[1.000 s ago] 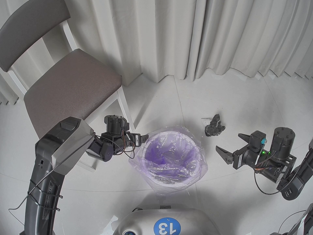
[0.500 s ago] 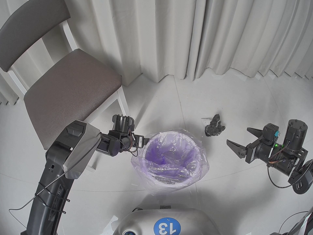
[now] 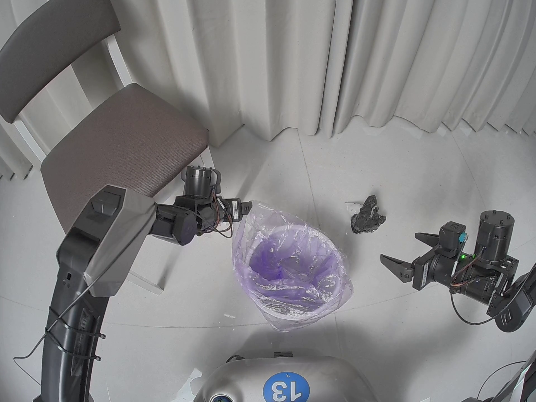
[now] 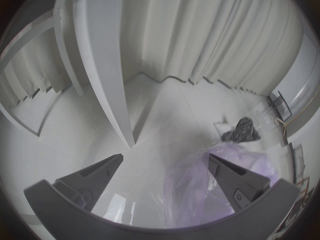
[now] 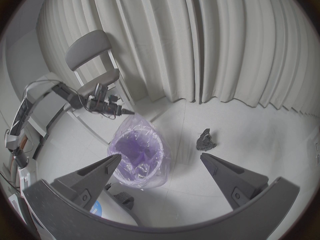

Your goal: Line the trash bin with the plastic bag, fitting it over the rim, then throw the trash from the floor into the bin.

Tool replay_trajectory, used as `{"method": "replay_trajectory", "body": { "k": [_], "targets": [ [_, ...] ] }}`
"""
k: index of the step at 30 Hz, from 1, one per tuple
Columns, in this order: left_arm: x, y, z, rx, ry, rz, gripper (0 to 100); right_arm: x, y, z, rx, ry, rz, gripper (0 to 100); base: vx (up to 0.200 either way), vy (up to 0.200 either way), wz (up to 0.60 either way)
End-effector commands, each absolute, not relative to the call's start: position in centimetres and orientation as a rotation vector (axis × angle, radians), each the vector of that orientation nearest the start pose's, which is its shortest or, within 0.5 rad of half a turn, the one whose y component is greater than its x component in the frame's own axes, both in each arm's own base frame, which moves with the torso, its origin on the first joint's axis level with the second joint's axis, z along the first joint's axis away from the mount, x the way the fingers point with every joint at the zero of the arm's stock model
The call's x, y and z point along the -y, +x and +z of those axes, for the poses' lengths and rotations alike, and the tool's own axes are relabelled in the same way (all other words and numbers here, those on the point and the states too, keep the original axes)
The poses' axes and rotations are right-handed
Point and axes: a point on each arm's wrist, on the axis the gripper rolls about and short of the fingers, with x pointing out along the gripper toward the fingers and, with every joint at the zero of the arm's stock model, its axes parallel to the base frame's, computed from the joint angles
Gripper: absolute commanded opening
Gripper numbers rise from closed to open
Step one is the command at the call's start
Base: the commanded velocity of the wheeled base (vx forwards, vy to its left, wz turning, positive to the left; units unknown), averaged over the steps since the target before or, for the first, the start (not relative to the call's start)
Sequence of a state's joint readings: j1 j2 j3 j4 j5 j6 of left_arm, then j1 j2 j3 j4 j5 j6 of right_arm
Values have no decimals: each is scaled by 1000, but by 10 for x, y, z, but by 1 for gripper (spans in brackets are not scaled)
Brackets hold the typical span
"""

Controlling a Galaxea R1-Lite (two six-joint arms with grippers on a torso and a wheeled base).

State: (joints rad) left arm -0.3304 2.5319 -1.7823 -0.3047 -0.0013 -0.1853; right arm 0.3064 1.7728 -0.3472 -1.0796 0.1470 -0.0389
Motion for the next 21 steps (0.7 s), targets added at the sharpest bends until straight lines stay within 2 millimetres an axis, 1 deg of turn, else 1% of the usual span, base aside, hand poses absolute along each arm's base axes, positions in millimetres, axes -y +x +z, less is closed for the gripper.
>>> {"method": "replay_trajectory", "body": {
  "k": [1,3,4,5,7,8,11,16,19,21],
  "targets": [
    [160,462,100,-467,-119,-286,100,-94,260,91,-435,-55,475,100,0,0,0],
    [160,462,90,-493,-110,-281,100,-98,261,91,-462,-41,481,100,0,0,0],
    [161,462,89,-495,-110,-282,100,-98,261,91,-464,-40,480,100,0,0,0],
    [161,465,75,-522,-106,-278,100,-98,261,90,-473,-29,479,100,0,0,0],
    [162,465,72,-526,-104,-278,100,-98,260,90,-473,-29,480,100,0,0,0],
    [163,470,51,-555,-98,-273,100,-97,258,89,-480,-29,480,100,0,0,0],
    [165,481,26,-563,-96,-266,100,-96,256,86,-494,-28,477,100,0,0,0],
    [170,492,-3,-590,-93,-276,100,-94,260,78,-520,-27,468,100,0,0,0],
    [173,497,-16,-606,-69,-288,100,-92,263,77,-522,-25,459,100,0,0,0],
    [173,504,-27,-617,-40,-289,100,-90,264,77,-521,-24,452,100,0,0,0]
  ]
}}
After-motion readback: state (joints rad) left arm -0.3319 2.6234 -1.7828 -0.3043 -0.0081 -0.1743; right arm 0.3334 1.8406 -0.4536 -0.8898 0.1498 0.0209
